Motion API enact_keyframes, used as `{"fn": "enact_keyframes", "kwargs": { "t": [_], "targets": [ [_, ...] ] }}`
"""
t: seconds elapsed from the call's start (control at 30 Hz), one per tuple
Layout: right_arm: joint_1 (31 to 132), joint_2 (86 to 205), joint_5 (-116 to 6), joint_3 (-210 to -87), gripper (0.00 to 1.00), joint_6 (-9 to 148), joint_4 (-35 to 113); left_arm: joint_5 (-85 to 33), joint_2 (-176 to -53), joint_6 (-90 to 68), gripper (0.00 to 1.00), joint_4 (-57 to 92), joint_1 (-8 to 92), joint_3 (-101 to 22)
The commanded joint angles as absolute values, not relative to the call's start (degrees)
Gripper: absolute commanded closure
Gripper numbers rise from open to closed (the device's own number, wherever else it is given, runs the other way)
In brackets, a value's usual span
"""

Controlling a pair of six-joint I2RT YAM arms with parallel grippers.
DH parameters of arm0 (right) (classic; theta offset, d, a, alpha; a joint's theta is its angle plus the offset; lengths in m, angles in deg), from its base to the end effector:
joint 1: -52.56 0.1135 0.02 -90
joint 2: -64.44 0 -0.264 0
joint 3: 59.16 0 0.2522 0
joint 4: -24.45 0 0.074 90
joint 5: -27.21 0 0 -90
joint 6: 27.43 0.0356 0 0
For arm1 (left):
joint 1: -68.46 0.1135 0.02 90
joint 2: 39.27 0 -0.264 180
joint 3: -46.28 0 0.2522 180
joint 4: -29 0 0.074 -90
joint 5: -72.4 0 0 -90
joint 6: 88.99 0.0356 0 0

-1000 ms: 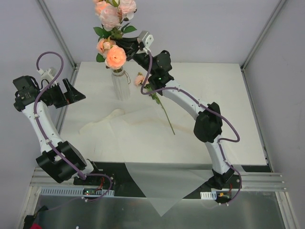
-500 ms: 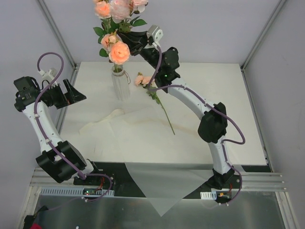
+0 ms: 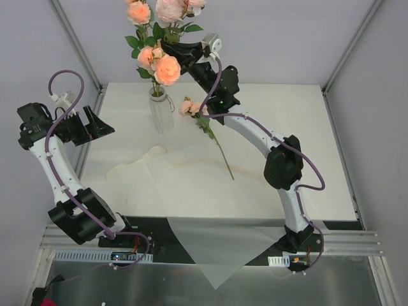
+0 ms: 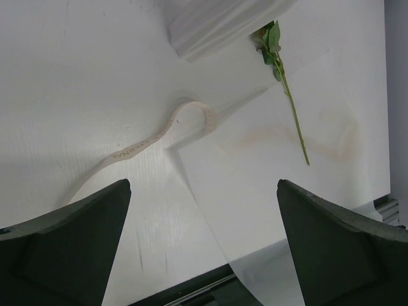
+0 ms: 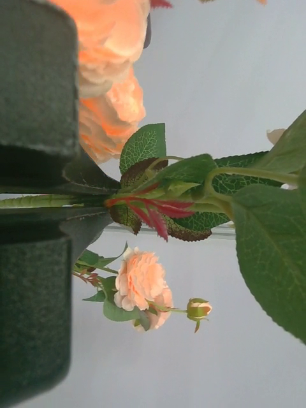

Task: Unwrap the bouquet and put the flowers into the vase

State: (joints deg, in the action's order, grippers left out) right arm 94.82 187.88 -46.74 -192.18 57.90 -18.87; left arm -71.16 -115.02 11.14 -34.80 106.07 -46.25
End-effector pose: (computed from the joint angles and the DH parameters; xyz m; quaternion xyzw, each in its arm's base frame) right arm 0.3482 0.3297 0.4621 -0.2468 0.2363 0.3445 0.8744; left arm 0.2245 0.1368 0.3726 -0.0370 0.8461 -0.2510 0.4687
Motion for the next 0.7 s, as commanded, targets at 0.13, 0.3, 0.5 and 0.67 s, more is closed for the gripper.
{"fn": "enact_keyframes", "kwargs": {
  "t": [0.13, 0.3, 0.5, 0.67],
  "targets": [
    [94.3, 187.7, -47.4, -187.4, 0.99, 58.8, -18.0, -73.6, -115.4, 12.4, 0.01, -35.7, 106.7, -47.1],
    [94.3, 188.5, -47.0, -185.8, 0.99, 59.5, -13.7, -73.7, -115.4, 12.3, 0.01, -35.7, 106.7, -47.2],
    [94.7, 192.6, -43.6, -199.9, 0.82, 60.2, 10.0, -74.5, -116.1, 12.0, 0.01, -35.7, 106.7, -47.3],
    [94.5, 195.1, -42.0, -210.2, 0.56, 58.4, 29.0, -74.6, -116.3, 11.9, 0.01, -35.7, 106.7, -47.0]
  ]
}}
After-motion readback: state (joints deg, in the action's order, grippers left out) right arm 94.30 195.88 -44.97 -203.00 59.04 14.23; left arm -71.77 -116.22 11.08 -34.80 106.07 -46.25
